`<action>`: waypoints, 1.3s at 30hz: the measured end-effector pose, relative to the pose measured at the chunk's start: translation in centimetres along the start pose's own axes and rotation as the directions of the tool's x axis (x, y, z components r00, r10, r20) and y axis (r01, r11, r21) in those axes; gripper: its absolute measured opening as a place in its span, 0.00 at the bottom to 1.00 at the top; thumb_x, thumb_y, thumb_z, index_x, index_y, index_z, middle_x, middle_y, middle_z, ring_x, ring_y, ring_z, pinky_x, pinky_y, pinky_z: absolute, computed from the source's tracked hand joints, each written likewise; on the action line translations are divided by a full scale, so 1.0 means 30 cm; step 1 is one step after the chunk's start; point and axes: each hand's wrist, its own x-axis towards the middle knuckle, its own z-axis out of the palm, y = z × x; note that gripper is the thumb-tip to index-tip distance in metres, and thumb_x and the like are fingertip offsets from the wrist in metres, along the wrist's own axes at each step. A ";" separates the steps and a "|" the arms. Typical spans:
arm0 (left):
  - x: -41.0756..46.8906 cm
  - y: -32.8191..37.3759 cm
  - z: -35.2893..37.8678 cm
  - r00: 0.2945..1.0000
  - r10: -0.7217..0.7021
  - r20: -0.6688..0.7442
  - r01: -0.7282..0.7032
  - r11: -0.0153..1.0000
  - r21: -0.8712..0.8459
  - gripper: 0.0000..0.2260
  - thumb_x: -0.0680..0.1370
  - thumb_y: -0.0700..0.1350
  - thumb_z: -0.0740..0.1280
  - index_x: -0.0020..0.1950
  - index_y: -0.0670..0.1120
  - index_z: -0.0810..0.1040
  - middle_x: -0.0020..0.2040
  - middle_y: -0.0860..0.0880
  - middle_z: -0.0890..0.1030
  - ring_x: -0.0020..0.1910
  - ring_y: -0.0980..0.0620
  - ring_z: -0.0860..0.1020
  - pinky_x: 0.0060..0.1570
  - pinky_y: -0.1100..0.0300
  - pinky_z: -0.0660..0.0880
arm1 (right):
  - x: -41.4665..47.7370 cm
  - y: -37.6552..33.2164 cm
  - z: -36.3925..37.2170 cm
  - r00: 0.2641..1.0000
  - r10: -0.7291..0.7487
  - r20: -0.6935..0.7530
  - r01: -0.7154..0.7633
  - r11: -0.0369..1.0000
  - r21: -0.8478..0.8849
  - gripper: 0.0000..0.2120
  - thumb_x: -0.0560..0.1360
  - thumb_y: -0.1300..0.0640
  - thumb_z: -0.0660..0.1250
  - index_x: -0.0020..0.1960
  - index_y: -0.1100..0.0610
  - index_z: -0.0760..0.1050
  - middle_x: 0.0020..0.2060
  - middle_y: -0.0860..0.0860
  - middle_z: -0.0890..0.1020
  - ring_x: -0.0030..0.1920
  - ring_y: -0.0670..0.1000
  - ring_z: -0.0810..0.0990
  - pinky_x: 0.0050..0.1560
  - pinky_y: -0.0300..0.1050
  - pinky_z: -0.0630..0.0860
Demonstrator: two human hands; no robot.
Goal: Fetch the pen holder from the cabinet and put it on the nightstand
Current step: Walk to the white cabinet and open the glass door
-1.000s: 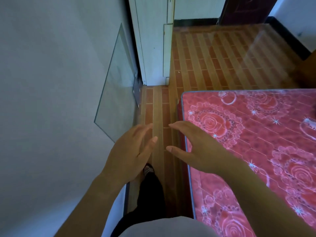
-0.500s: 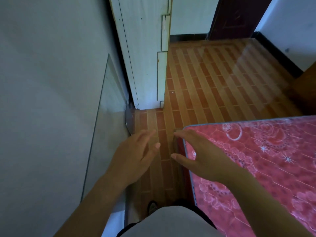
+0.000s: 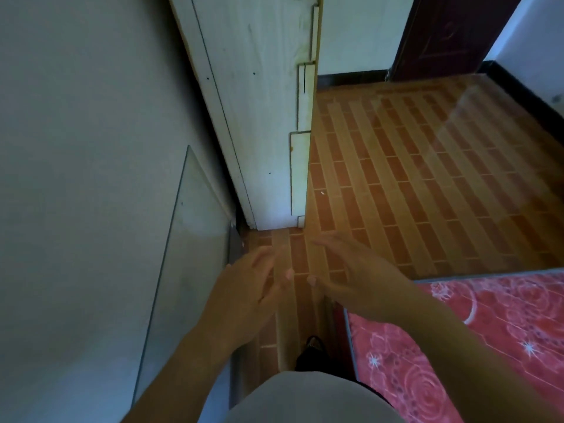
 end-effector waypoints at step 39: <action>1.929 0.151 -0.024 0.804 0.418 0.423 -0.406 0.906 -0.124 0.26 0.76 0.65 0.49 0.71 0.56 0.61 0.71 0.58 0.64 0.69 0.59 0.62 0.67 0.53 0.64 | 1.013 0.736 -0.807 0.772 0.440 -0.459 -0.405 0.897 0.178 0.27 0.72 0.41 0.63 0.69 0.48 0.64 0.67 0.44 0.70 0.64 0.44 0.71 0.60 0.44 0.73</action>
